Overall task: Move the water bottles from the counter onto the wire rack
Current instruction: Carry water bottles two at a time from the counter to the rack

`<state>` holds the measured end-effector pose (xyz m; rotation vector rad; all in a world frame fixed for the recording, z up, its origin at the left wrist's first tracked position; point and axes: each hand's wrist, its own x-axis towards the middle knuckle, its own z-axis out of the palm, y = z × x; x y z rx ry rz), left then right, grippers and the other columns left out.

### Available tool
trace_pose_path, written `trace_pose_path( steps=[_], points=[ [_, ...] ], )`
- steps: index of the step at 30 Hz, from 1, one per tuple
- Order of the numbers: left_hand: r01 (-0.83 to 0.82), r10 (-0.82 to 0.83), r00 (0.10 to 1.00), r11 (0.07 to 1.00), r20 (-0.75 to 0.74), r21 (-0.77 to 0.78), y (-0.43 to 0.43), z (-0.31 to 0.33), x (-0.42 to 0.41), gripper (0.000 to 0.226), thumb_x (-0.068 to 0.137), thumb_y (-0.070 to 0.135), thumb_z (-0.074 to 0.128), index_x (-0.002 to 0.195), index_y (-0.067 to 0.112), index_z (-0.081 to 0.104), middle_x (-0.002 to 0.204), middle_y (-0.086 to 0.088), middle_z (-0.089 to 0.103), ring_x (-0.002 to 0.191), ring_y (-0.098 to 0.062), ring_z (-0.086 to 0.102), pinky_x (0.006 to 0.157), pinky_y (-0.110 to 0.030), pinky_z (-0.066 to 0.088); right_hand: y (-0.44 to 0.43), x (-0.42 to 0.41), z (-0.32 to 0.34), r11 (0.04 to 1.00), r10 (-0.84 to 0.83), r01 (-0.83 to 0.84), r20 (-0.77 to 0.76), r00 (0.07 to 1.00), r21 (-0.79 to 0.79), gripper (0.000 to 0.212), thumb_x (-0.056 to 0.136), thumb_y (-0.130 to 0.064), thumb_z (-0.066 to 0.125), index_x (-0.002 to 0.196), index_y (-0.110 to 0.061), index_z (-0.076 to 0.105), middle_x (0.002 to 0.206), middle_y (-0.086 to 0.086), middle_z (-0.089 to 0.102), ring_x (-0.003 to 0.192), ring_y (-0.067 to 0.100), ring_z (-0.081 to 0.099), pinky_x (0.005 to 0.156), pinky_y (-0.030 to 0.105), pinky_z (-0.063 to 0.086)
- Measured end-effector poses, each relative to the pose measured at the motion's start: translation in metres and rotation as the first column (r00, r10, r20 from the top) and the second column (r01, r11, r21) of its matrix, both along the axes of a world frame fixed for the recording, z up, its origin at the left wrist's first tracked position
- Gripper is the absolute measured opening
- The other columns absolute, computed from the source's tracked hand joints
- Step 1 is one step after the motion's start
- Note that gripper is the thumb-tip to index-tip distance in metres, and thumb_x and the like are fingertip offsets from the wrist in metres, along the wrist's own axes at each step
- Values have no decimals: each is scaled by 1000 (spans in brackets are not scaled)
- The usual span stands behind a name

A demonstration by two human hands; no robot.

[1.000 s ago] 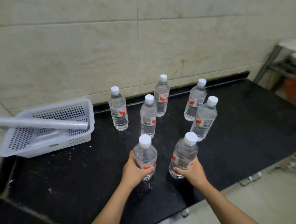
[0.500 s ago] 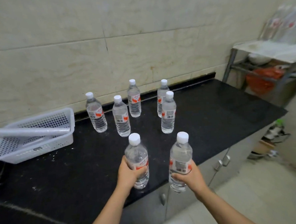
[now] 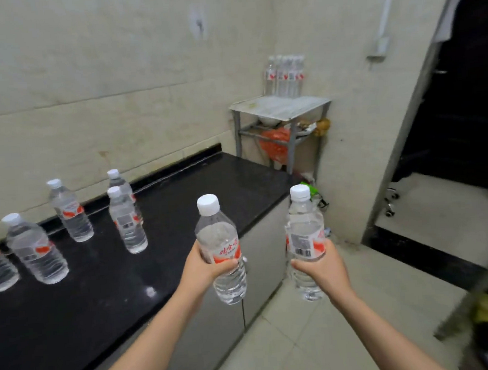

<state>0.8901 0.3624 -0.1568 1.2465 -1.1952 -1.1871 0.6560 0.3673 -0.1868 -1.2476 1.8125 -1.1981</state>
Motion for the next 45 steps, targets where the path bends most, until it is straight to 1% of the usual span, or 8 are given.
trace_pose_path(
  steps=[4, 11, 19, 24, 27, 33, 35, 45],
  points=[
    [129, -129, 992, 992, 9, -2, -16, 12, -53, 55, 62, -9, 76, 108, 12, 55, 101, -8, 68, 89, -20, 66, 71, -24, 52, 12, -44, 11, 988, -150, 154, -163, 975, 10, 48, 51, -37, 78, 87, -27, 48, 94, 2, 67, 93, 27, 63, 76, 35, 48],
    [258, -258, 966, 965, -8, 33, -65, 6, -132, 54, 58, -6, 80, 101, 15, 56, 95, -6, 68, 83, -18, 65, 67, -25, 51, -11, -103, 10, 965, -248, 261, -262, 933, 14, 55, 52, -43, 75, 96, -21, 53, 101, 2, 66, 102, 27, 59, 85, 38, 47],
    [272, -270, 960, 962, -76, 5, -188, -6, -224, 51, 62, -15, 73, 105, 6, 54, 99, -15, 65, 89, -24, 61, 70, -24, 52, -127, -183, 17, 960, -228, 271, -377, 898, 65, 57, 54, -43, 75, 100, -20, 52, 106, 2, 63, 106, 25, 55, 86, 36, 45],
    [295, -291, 952, 955, -98, 23, -275, -8, -278, 48, 61, -14, 75, 97, 12, 55, 93, -10, 67, 81, -22, 62, 69, -25, 53, -205, -237, 24, 950, -218, 294, -459, 861, 102, 56, 52, -47, 72, 101, -25, 54, 101, -1, 60, 102, 23, 54, 81, 32, 42],
    [312, -308, 948, 949, -82, 41, -315, -13, -308, 51, 61, -15, 75, 100, 10, 54, 94, -10, 65, 83, -21, 61, 78, -32, 47, -232, -267, 16, 936, -231, 323, -449, 863, 139, 57, 51, -46, 73, 102, -26, 53, 100, -1, 60, 101, 23, 54, 77, 31, 41],
    [367, -362, 930, 925, -66, 94, -378, -35, -379, 47, 61, -21, 70, 89, 14, 56, 71, 7, 72, 64, -7, 66, 55, -12, 52, -288, -335, -6, 915, -230, 346, -438, 869, 209, 56, 50, -48, 71, 98, -27, 51, 97, -3, 59, 96, 20, 55, 75, 31, 46],
    [366, -362, 931, 924, -56, 111, -403, -39, -403, 47, 62, -21, 69, 92, 12, 55, 79, -1, 71, 67, -12, 65, 55, -10, 51, -314, -362, -10, 919, -234, 341, -421, 876, 198, 57, 50, -49, 71, 99, -26, 53, 97, -3, 60, 96, 21, 57, 78, 32, 47],
    [102, -105, 993, 993, -52, -60, -565, 15, -493, 57, 61, -7, 76, 112, 10, 56, 109, -15, 66, 91, -24, 64, 82, -35, 49, -532, -468, 30, 989, -143, 146, -177, 974, 7, 52, 53, -39, 77, 98, -20, 58, 102, 4, 69, 98, 25, 63, 81, 35, 52]
  ],
)
